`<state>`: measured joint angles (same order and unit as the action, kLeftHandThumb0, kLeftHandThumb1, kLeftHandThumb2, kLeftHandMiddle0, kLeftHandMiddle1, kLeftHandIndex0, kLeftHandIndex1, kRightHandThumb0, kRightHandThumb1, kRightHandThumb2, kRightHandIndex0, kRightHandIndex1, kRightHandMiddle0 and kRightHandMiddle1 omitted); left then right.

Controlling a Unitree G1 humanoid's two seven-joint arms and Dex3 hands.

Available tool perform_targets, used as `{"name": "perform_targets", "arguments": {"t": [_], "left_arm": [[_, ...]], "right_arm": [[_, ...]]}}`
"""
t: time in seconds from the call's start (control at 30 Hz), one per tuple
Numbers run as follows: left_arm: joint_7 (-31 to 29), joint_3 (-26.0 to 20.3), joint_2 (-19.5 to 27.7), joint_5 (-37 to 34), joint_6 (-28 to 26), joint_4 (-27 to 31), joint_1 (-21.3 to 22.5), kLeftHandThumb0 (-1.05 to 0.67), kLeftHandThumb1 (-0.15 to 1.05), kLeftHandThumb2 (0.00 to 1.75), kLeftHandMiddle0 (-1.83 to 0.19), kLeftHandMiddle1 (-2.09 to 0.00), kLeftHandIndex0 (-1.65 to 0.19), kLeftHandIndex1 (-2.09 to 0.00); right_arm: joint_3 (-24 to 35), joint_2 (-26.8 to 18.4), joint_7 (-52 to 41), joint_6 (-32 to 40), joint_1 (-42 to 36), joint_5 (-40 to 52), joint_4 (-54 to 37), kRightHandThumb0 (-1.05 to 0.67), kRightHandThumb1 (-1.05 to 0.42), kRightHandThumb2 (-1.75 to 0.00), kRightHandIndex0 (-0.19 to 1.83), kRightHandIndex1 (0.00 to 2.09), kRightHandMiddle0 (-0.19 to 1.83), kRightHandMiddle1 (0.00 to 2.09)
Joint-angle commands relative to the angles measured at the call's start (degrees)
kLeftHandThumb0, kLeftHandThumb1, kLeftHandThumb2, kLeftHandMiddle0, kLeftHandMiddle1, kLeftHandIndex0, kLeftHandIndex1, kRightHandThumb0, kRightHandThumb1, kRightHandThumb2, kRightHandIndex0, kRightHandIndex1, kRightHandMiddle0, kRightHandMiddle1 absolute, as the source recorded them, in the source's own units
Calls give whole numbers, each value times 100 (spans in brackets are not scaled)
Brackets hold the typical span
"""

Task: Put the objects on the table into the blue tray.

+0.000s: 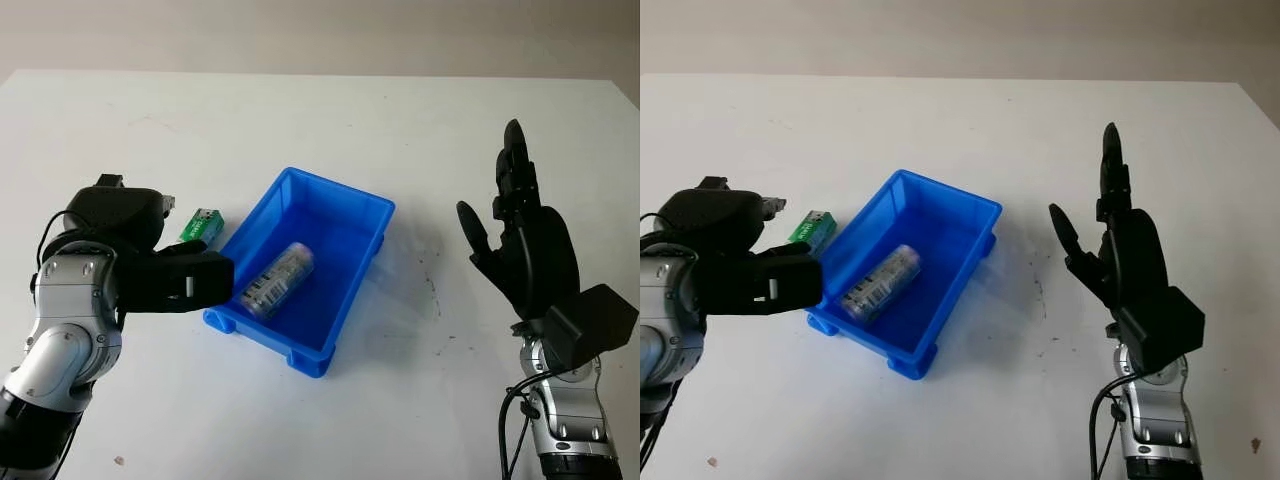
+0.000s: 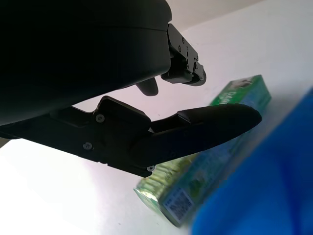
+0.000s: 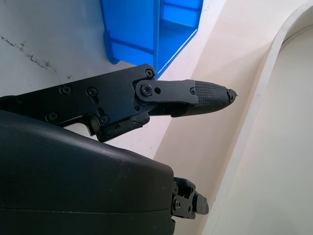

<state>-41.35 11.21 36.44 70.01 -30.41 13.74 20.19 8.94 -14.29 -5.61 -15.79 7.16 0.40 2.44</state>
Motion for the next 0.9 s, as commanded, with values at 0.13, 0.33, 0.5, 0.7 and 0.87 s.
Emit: {"name": "perform_targets", "arguments": {"t": [0.13, 0.33, 0.5, 0.7, 0.87], "left_arm": [[-305, 11, -210, -24, -80, 56, -110, -95, 105, 76, 19, -113, -29, -6], [-511, 115, -244, 431, -145, 3, -128, -98, 105, 77, 19, -109, -15, -1], [-830, 323, -257, 1222, -143, -181, -48, -98, 105, 73, 19, -135, -22, -8], [-1281, 614, -190, 2305, 290, -581, 126, -90, 105, 62, -17, -167, -21, -77], [-1012, 480, -264, 2285, 573, -585, 100, -72, 105, 27, -74, -208, 9, -153]], "right_arm": [[20, 41, 43, -36, -75, 5, -71, -62, -105, -39, -19, 5, -15, 5], [21, 48, 22, -4, -75, 45, -91, -63, -105, -37, -18, 5, -15, 5], [33, 9, 22, -54, -71, -7, -58, -63, -105, -39, -18, 5, -15, 5], [77, 9, -75, -50, -49, 123, -51, -64, -105, -37, -18, 5, -15, 5], [102, 3, -162, -49, -11, 227, -27, -63, -105, -37, -19, 5, -16, 5]]}}
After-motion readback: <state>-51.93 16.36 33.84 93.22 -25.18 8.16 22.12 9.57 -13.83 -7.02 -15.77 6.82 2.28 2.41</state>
